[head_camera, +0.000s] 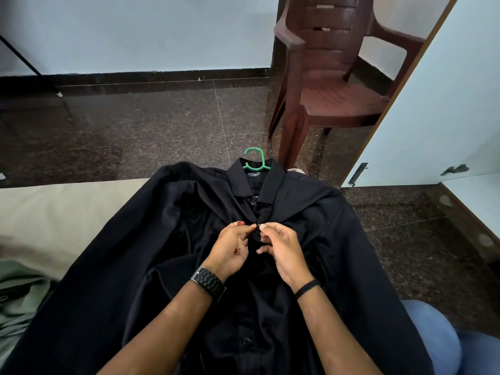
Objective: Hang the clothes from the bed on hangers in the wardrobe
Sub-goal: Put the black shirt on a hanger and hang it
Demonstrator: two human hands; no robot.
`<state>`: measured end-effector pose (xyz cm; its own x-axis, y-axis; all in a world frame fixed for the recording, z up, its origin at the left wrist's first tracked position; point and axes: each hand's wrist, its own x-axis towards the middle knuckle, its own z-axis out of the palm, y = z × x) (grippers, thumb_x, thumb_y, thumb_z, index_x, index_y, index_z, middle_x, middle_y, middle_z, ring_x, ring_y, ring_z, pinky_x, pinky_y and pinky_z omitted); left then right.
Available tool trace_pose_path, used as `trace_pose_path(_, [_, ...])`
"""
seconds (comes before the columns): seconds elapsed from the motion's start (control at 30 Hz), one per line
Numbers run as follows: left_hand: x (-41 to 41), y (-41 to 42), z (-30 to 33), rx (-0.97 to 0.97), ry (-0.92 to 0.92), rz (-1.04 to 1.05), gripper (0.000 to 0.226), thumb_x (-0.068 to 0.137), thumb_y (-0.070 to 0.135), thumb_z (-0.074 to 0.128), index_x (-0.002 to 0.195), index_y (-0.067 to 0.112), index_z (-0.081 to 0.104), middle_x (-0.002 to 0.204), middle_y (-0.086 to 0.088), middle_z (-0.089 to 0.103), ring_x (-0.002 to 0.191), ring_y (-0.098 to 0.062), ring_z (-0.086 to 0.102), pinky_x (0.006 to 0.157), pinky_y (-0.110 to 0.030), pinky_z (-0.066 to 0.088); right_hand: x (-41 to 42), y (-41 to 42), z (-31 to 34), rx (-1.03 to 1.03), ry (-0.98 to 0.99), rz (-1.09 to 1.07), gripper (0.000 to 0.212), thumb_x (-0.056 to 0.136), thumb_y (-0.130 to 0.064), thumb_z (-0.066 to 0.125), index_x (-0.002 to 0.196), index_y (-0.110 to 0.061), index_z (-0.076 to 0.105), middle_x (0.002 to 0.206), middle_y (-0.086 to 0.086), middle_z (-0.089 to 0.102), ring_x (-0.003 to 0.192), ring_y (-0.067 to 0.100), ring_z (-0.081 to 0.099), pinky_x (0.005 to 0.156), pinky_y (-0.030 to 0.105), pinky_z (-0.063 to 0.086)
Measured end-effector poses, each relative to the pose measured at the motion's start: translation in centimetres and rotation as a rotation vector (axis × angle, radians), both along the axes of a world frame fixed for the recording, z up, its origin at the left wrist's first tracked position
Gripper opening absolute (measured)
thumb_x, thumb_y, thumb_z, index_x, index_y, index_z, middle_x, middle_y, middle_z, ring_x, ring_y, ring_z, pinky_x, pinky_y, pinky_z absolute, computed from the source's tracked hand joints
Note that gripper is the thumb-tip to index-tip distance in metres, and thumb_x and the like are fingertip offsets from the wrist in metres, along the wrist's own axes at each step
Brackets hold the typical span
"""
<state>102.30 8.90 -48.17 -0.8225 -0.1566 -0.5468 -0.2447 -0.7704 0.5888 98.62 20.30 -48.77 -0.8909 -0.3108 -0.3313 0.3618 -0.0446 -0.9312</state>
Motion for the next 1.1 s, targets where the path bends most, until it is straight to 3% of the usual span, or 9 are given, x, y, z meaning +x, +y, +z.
trace_pose_path(0.03, [-0.1,0.1,-0.2,-0.110,-0.007,0.000,0.021,0.091,-0.005,0.053,0.082,0.013,0.046,0.082,-0.014,0.063,0.075,-0.023,0.061,0.062,-0.032,0.051,-0.3,0.0,-0.1,0.012,-0.010,0.020,0.018,0.092,-0.008,0.057,0.077,-0.007,0.067,0.072,0.003,0.056,0.064,0.006,0.056,0.051,0.023,0.050])
trace_pose_path(0.1, [-0.3,0.0,-1.0,-0.640,-0.051,-0.035,0.015,0.090,0.001,0.061,0.090,0.011,0.049,0.081,-0.011,0.063,0.075,-0.019,0.060,0.071,-0.031,0.049,-0.9,0.0,-0.1,0.159,0.034,0.072,0.018,0.092,-0.009,0.058,0.076,-0.008,0.066,0.069,0.003,0.057,0.055,0.007,0.058,0.051,0.024,0.052])
trace_pose_path(0.2, [-0.7,-0.2,-1.6,-1.268,-0.019,-0.117,0.015,0.087,0.004,0.064,0.085,0.012,0.052,0.069,0.008,0.056,0.061,0.003,0.053,0.058,-0.007,0.039,-1.6,-0.3,0.0,0.482,0.178,0.125,0.016,0.091,-0.008,0.061,0.076,-0.009,0.065,0.070,0.005,0.064,0.046,0.005,0.061,0.046,0.021,0.052])
trace_pose_path(0.27, [-1.0,-0.3,-1.7,-1.328,-0.010,-0.148,0.014,0.086,0.006,0.066,0.083,0.014,0.055,0.067,0.012,0.053,0.060,0.005,0.051,0.055,-0.005,0.038,-1.9,-0.4,0.3,0.637,0.274,0.122,0.014,0.090,-0.008,0.062,0.077,-0.009,0.063,0.072,0.007,0.065,0.050,0.010,0.063,0.047,0.025,0.053])
trace_pose_path(0.33, [-1.5,-0.8,-1.6,-1.324,-0.014,-0.163,0.014,0.084,0.013,0.071,0.082,0.017,0.057,0.069,0.012,0.055,0.063,0.003,0.052,0.057,-0.005,0.038,-2.3,-0.5,0.9,0.746,0.429,0.074,0.010,0.088,-0.010,0.064,0.079,-0.009,0.063,0.076,0.006,0.066,0.066,0.020,0.065,0.063,0.034,0.056])
trace_pose_path(0.47, [-2.9,-2.1,-0.7,-1.393,0.046,-0.029,0.018,0.082,0.014,0.072,0.078,0.025,0.059,0.075,0.009,0.063,0.073,-0.002,0.059,0.066,-0.004,0.040,-2.9,-0.7,2.3,0.683,0.728,-0.012,0.008,0.085,-0.010,0.067,0.080,-0.016,0.063,0.083,-0.002,0.059,0.072,0.011,0.057,0.068,0.012,0.040])
trace_pose_path(0.63, [-5.2,-2.8,-0.2,-1.397,0.056,0.005,0.008,0.088,0.009,0.064,0.091,0.015,0.068,0.090,0.001,0.069,0.083,-0.008,0.063,0.077,-0.013,0.047,-4.0,-1.9,2.6,0.768,0.921,0.108,0.009,0.089,-0.012,0.060,0.095,-0.009,0.066,0.098,0.002,0.061,0.093,0.017,0.054,0.085,0.021,0.038])
trace_pose_path(0.83, [-6.6,-3.2,0.0,-1.455,-0.004,-0.190,0.007,0.087,0.009,0.062,0.084,0.013,0.068,0.078,0.002,0.066,0.077,-0.019,0.065,0.074,-0.031,0.053,-5.3,-2.6,1.6,0.978,0.762,0.226,0.026,0.096,-0.031,0.054,0.101,-0.007,0.063,0.100,0.009,0.066,0.097,0.025,0.060,0.076,0.034,0.045])
trace_pose_path(1.1, [-5.2,-2.3,-1.3,-1.598,0.076,-0.096,0.021,0.090,0.008,0.061,0.109,0.012,0.069,0.096,-0.003,0.061,0.089,-0.016,0.061,0.081,-0.023,0.048,-4.9,-3.1,0.5,0.933,0.642,0.044,0.045,0.085,-0.037,0.068,0.120,-0.013,0.053,0.113,0.004,0.056,0.106,0.021,0.054,0.079,0.029,0.044])
